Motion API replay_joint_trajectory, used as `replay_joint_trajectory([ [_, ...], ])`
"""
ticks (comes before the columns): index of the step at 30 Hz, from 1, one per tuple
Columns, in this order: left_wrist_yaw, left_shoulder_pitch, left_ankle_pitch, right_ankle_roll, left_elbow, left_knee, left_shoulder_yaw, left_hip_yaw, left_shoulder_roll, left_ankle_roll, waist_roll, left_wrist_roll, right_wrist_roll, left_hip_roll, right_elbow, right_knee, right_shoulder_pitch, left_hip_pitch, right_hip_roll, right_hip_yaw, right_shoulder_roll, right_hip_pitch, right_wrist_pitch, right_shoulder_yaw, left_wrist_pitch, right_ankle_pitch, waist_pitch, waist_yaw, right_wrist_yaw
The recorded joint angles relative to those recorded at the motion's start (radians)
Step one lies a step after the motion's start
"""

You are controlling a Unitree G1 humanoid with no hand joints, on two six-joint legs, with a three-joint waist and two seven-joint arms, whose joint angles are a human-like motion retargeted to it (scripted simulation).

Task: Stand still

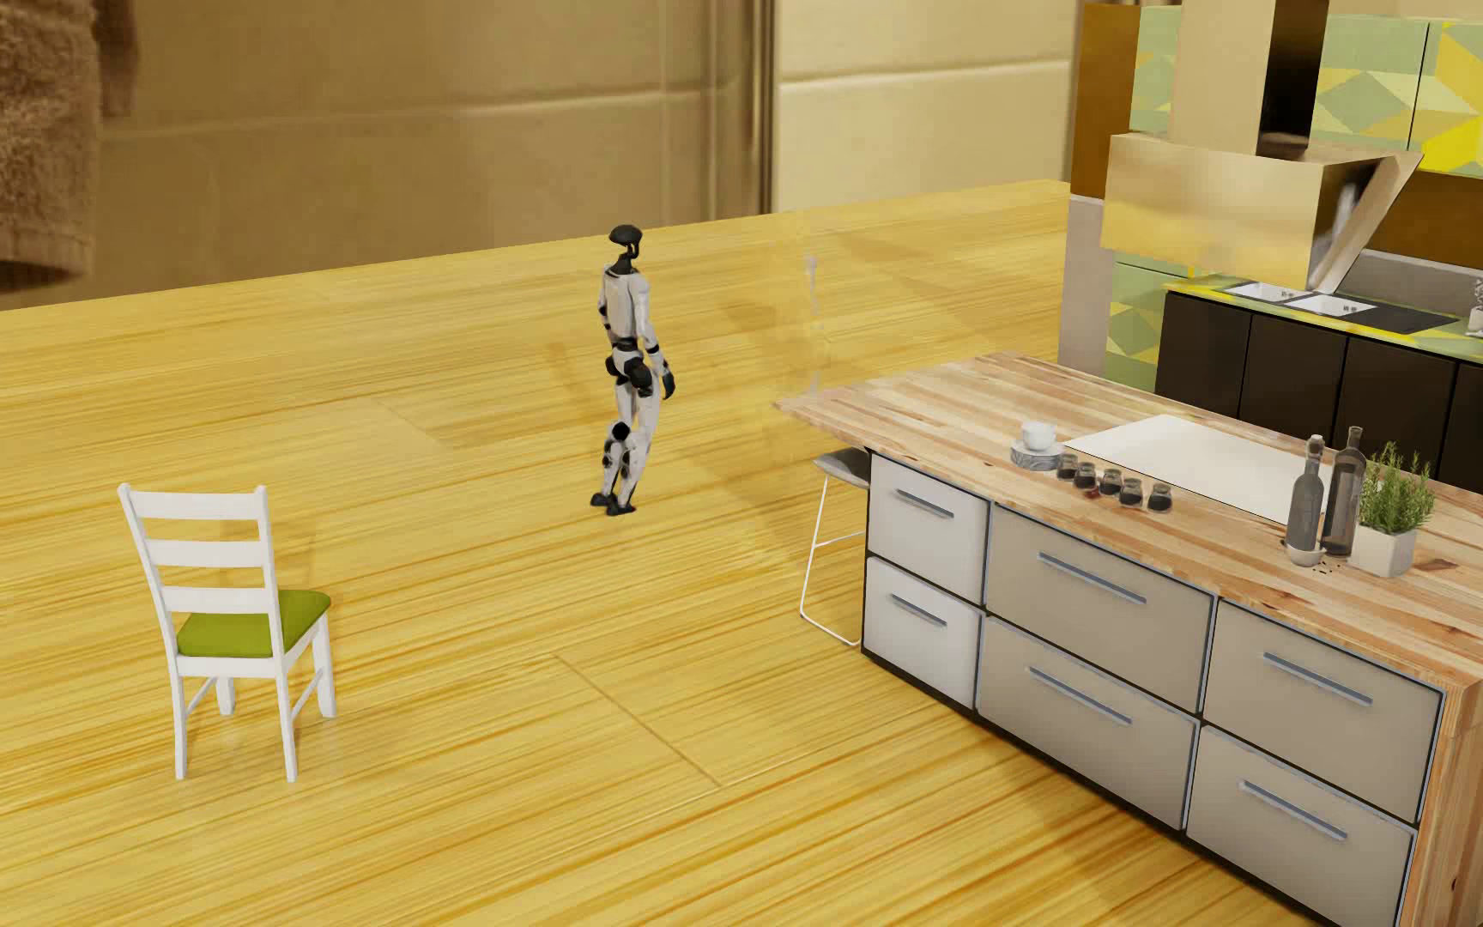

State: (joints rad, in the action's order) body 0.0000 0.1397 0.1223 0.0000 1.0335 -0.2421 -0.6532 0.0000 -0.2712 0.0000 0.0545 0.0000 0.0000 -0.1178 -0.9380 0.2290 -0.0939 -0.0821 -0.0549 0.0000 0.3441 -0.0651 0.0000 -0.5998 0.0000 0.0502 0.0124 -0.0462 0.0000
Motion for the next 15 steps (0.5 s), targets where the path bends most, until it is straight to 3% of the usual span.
replay_joint_trajectory([
  [15, 0.000, -0.008, -0.001, 0.000, -0.002, 0.003, 0.002, 0.000, 0.009, 0.000, 0.008, 0.000, 0.000, -0.001, -0.005, 0.005, 0.001, 0.001, 0.001, 0.000, -0.007, 0.008, 0.000, -0.004, 0.000, 0.009, -0.001, -0.003, 0.000],
])
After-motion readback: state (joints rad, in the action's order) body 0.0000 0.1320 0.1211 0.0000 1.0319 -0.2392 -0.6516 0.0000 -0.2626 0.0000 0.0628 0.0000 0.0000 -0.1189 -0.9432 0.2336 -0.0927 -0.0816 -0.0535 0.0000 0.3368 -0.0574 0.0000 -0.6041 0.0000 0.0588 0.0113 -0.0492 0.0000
